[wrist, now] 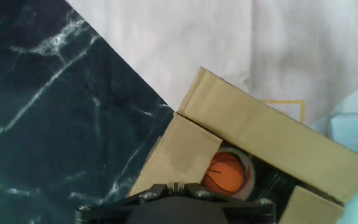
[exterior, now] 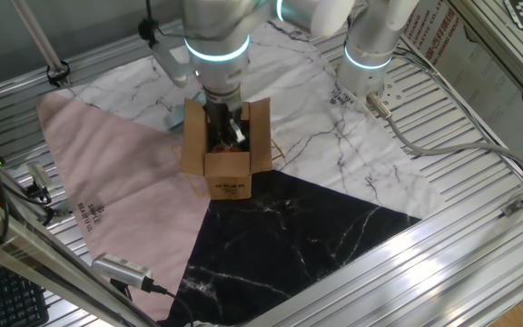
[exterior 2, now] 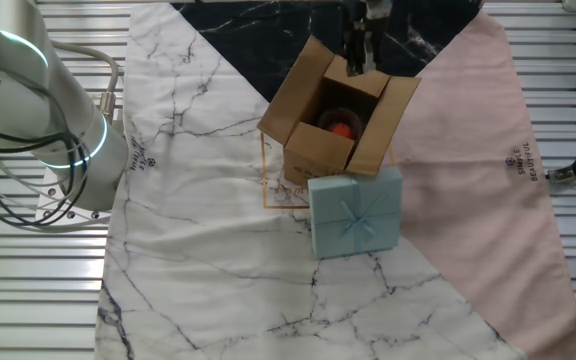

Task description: Cover the box

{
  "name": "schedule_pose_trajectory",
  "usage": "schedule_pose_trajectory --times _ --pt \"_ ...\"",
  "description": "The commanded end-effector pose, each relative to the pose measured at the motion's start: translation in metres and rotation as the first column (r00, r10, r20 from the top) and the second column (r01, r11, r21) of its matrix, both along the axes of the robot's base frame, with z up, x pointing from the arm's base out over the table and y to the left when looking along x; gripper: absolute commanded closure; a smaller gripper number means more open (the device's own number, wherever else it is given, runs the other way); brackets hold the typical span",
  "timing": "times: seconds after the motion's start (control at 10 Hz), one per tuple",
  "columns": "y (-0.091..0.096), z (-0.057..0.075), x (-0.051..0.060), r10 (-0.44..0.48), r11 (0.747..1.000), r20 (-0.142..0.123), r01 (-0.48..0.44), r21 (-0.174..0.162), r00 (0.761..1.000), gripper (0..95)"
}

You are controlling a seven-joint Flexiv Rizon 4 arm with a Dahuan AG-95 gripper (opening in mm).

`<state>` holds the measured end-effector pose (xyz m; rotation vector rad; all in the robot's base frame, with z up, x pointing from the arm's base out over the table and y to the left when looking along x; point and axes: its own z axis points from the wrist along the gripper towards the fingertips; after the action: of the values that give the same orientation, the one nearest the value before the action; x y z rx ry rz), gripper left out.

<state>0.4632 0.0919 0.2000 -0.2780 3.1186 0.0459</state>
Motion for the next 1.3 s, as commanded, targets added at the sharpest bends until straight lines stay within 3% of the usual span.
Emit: schedule_pose_trajectory --times 0.1,0.4,1.0,1.3 --pt "-0.0080 0.0008 -0.0011 0.017 1.000 0.003 -0.017 -0.001 1.000 95.0" --pt "-0.0106 0.0061 -0.0034 -0.025 1.000 -0.013 0.025 0.007 1.000 95.0" --pt "-0.0098 0.0083 -0.0042 -0.055 0.998 -0.006 0.055 0.017 0.998 95.0" --pt "-0.0092 0.0095 -0.0047 -0.061 0.998 -0.023 0.062 0.016 0.998 95.0"
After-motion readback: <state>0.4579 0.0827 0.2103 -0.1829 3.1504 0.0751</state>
